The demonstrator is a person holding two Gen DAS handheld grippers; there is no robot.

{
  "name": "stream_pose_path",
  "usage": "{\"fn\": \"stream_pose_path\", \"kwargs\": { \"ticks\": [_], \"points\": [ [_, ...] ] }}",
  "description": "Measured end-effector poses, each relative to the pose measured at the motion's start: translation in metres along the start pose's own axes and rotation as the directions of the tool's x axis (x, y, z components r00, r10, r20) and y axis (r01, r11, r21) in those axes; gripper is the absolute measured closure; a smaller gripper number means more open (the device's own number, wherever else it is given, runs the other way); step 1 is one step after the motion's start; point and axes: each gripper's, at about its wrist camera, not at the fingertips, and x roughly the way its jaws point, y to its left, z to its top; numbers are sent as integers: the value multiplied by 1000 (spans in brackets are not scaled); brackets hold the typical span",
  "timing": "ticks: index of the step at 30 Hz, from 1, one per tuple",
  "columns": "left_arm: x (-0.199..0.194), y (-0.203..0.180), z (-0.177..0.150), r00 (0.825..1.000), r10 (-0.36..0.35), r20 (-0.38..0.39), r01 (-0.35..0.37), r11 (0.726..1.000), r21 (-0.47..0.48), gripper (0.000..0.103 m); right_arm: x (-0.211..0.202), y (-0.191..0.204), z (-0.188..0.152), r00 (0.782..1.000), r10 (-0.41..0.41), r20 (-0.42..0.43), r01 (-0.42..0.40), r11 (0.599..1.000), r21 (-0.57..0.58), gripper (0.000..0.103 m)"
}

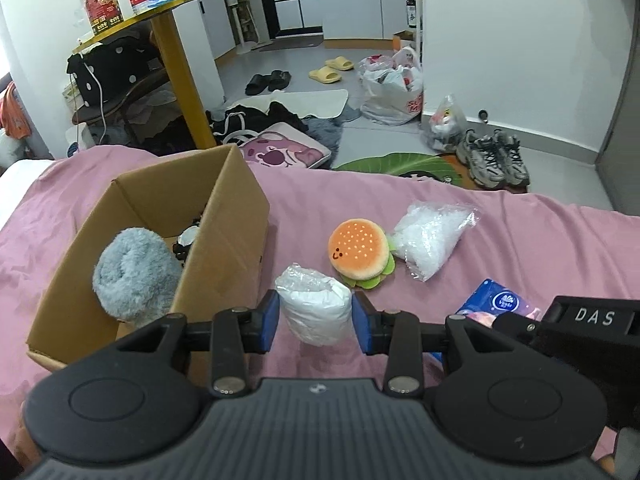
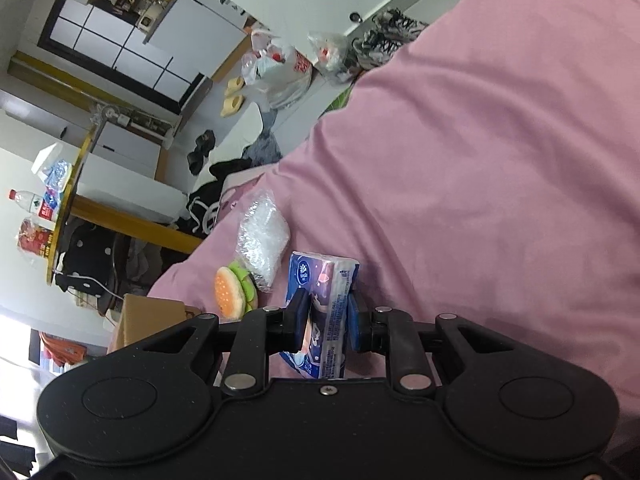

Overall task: Organize soft objects
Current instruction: 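Carry the white bundle and tissue pack over the box with both tools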

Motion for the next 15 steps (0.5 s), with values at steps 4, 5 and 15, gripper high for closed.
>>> {"fn": "stream_pose_path", "kwargs": {
  "ticks": [4,5,15],
  "points": [
    [-16,12,2,1000,-23,19,23,1000,-1,65,-10,8,-5,999,-5,33,6,1000,-14,82],
    [-20,16,3,999,-29,23,29,1000,-3,65,-13,10,-6,999,-5,42,5,1000,-18,82],
    [-52,48,-2,996,-49,68,51,998,-26,65,-37,33,-22,994,5,107,6,994,-111,82]
  ]
}}
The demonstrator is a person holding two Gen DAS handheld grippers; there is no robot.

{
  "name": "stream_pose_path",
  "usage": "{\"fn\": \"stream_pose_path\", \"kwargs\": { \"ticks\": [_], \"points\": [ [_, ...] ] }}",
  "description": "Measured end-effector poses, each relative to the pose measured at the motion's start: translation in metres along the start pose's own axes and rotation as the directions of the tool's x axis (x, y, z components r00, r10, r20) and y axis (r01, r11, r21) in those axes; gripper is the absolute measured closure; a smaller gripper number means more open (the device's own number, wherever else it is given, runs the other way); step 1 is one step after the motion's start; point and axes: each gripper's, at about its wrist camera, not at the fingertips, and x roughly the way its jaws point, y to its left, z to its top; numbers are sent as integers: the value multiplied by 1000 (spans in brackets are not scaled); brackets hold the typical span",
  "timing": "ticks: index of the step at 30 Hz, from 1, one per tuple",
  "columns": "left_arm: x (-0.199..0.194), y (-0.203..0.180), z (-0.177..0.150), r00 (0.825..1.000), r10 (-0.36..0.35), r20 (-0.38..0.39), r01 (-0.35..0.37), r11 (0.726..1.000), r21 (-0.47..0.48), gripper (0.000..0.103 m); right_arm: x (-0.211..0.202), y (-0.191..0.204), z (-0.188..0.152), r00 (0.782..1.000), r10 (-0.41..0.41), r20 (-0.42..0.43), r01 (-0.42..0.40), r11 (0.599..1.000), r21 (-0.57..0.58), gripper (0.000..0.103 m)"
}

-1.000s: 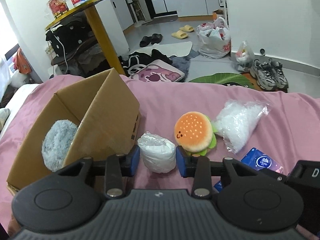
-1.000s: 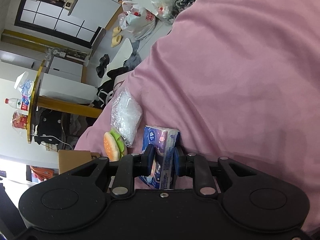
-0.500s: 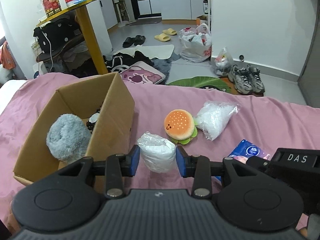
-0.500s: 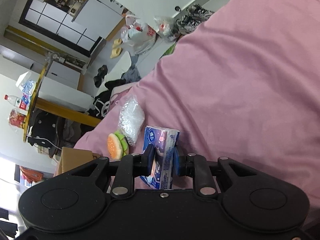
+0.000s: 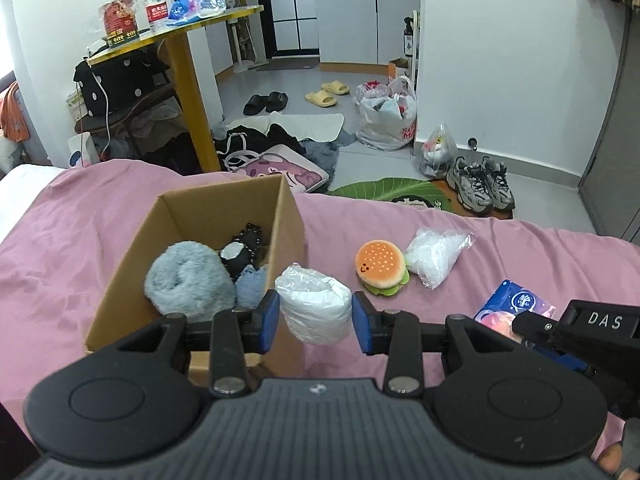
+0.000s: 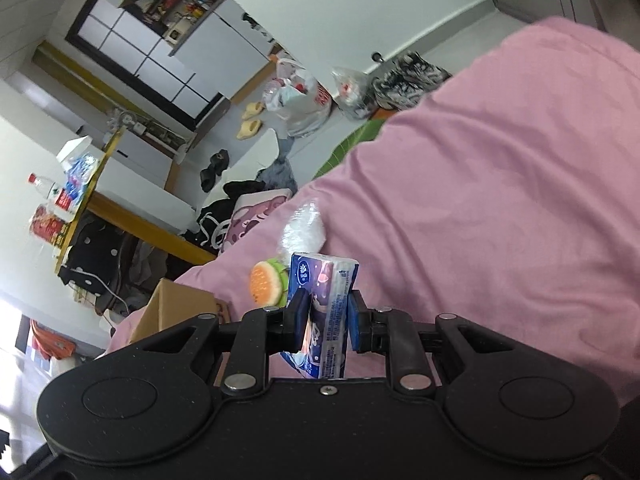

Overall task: Organize soft objects
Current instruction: 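Carry the white bundle and tissue pack over the box with both tools, then lower the white bundle and tissue pack into the box and open both tools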

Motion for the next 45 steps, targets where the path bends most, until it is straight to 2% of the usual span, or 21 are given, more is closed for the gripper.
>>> {"fn": "stream_pose_path", "kwargs": {
  "ticks": [18,35,45],
  "points": [
    [-36,51,11,996,-68,61,72,995,-68,65,-21,61,-9,997,39,69,-30,990,-138,82],
    [-39,112,24,990,-106,94,117,985,-129,65,-27,116,-22,991,77,108,-44,958,-282,82],
    [-22,144,34,989,-126,83,137,980,-146,65,-20,143,-31,991,83,101,-42,934,-355,82]
  ]
}}
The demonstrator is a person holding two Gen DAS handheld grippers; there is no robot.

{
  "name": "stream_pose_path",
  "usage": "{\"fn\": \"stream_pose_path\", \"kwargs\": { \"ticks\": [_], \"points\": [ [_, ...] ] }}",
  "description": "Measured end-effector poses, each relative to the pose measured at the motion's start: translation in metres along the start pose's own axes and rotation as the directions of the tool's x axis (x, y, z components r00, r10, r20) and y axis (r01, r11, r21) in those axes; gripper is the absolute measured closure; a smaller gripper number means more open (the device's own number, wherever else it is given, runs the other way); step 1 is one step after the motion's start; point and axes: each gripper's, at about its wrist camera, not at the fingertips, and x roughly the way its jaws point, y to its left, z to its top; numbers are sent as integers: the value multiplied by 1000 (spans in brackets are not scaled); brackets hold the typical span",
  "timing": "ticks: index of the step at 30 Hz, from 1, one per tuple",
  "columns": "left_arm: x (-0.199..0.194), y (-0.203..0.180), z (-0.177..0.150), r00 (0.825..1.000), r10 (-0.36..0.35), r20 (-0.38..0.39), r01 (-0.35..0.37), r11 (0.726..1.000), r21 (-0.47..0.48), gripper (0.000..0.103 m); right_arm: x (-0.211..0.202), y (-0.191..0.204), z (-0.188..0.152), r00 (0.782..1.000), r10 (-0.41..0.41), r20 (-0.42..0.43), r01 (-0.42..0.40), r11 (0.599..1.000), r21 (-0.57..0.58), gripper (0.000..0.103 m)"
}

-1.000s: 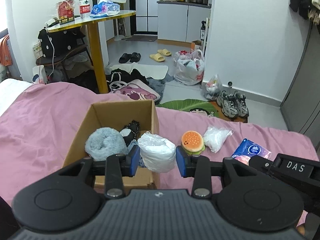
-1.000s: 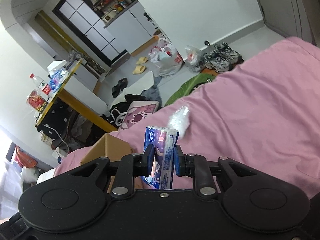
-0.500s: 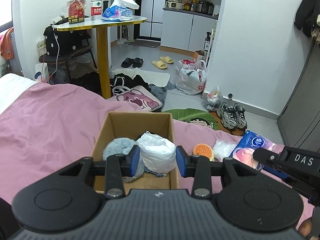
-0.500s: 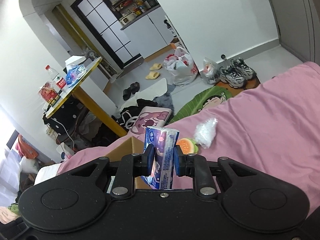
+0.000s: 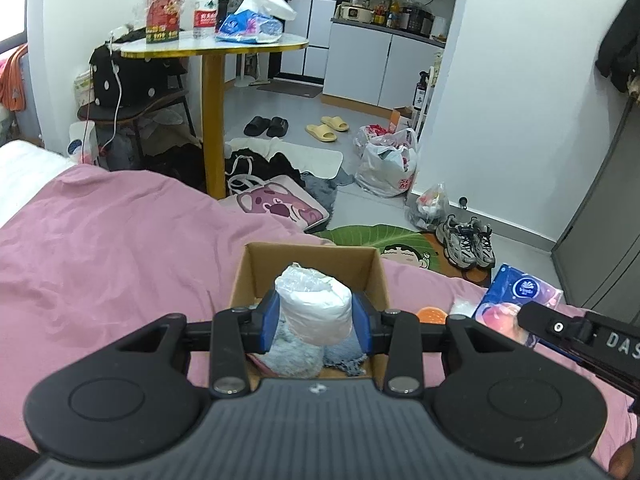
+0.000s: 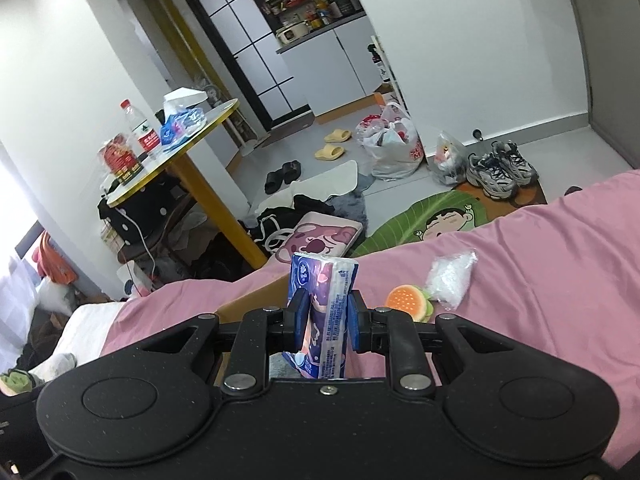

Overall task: Organize soft objects
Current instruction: 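Lower the white bundle and tissue pack into the box and open both tools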

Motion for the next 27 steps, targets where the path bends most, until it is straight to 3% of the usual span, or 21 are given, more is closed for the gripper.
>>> {"fn": "stream_pose_path", "kwargs": {
  "ticks": [19,27],
  "points": [
    [43,60,-8,991,-51,-122,28,983,-179,65,33,43,-8,999,-26,-37,23,996,-81,82],
    [54,63,-8,983,-63,-172,30,982,-189,65,47,57,-17,996,-47,-82,37,992,-118,82]
  ]
}}
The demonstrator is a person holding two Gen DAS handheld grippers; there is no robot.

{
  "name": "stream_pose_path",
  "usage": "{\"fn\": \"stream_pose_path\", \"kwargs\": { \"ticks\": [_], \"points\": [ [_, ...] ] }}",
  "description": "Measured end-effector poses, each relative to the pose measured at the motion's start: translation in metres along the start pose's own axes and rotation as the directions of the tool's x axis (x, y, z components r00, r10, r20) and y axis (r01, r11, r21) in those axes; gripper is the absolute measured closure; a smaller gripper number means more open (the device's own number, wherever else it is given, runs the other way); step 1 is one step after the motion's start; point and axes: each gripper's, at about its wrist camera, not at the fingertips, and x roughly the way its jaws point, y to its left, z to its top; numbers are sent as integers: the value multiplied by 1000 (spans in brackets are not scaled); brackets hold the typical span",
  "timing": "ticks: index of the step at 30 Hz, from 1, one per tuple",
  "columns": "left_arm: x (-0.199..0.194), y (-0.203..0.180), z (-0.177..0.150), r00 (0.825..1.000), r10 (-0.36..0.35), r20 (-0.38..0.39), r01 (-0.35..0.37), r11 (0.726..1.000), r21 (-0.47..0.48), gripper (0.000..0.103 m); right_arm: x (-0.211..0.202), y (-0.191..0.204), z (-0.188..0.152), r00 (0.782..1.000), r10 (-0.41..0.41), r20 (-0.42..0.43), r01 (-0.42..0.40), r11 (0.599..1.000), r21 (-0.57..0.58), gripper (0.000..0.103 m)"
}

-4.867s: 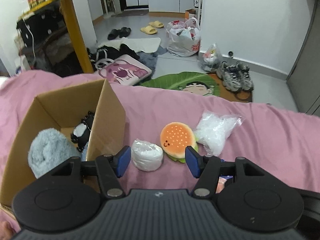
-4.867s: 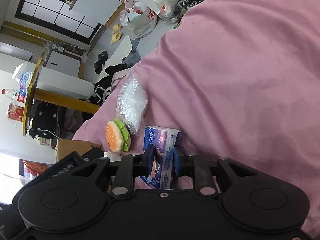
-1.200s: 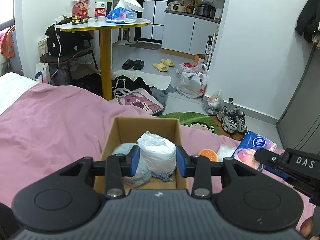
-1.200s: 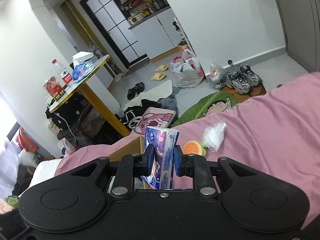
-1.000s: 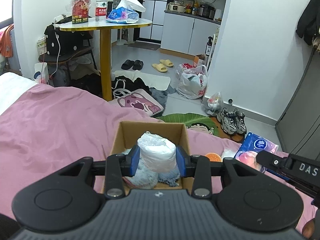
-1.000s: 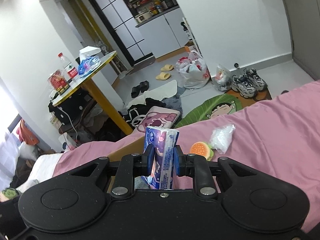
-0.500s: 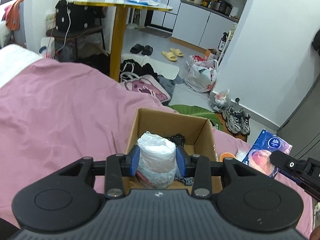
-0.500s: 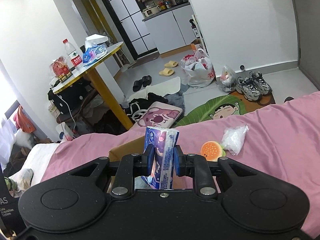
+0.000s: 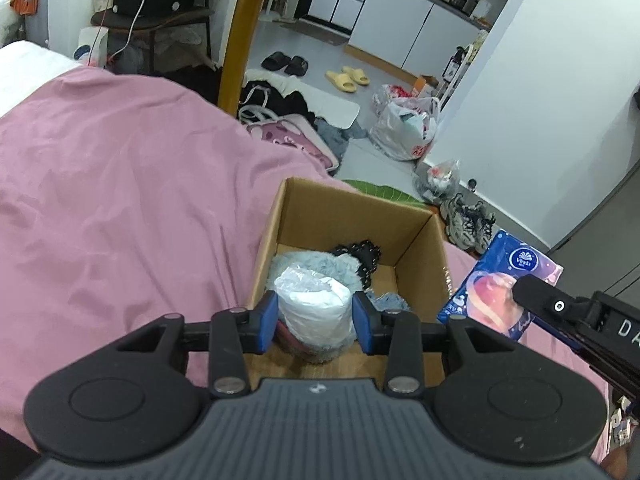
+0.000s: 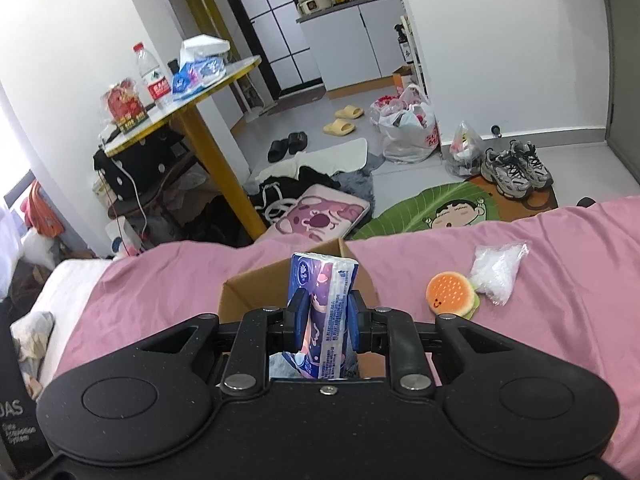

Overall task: Organize soft objects
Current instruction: 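Lower the white bundle and tissue pack into the box and open both tools, then withdraw both tools from the box toward the burger plush and clear bag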

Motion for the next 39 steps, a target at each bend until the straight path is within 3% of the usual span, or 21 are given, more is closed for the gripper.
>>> {"fn": "stream_pose_path", "kwargs": {
  "ticks": [4,8,11,14,15,16,17,22,29,39],
  "points": [
    [6,3,2,999,-7,-41,7,1000,-17,60,4,6,-5,1000,-14,-23,14,1000,-20,82],
    [1,7,3,1000,-14,-26,13,999,-33,45,8,11,-10,998,-29,-50,28,999,-29,82],
    [-2,10,5,1000,-18,-10,18,999,-42,43,9,14,-13,997,-31,-76,28,999,-39,82],
    [-4,12,6,1000,-26,-10,26,998,-56,43,10,15,-15,991,-44,-129,41,999,-28,76],
    [-4,13,7,1000,-28,-9,27,998,-58,43,8,15,-15,989,-42,-142,39,999,-21,69],
    [-4,13,8,1000,-30,-7,30,998,-58,42,6,15,-15,989,-41,-140,39,999,-21,54],
    [-4,14,8,999,-34,-7,34,998,-59,42,2,16,-15,991,-46,-127,43,999,-27,49],
    [-5,17,11,999,-46,-10,46,998,-51,40,-13,10,-11,992,-71,-104,69,997,-25,48],
    [-11,8,11,998,-69,5,69,998,-6,21,-23,-2,-13,989,-118,-94,117,993,-10,47],
    [-24,-4,3,996,-85,-5,85,993,83,13,-50,-22,-7,992,-119,-36,120,992,26,31]
  ]
}}
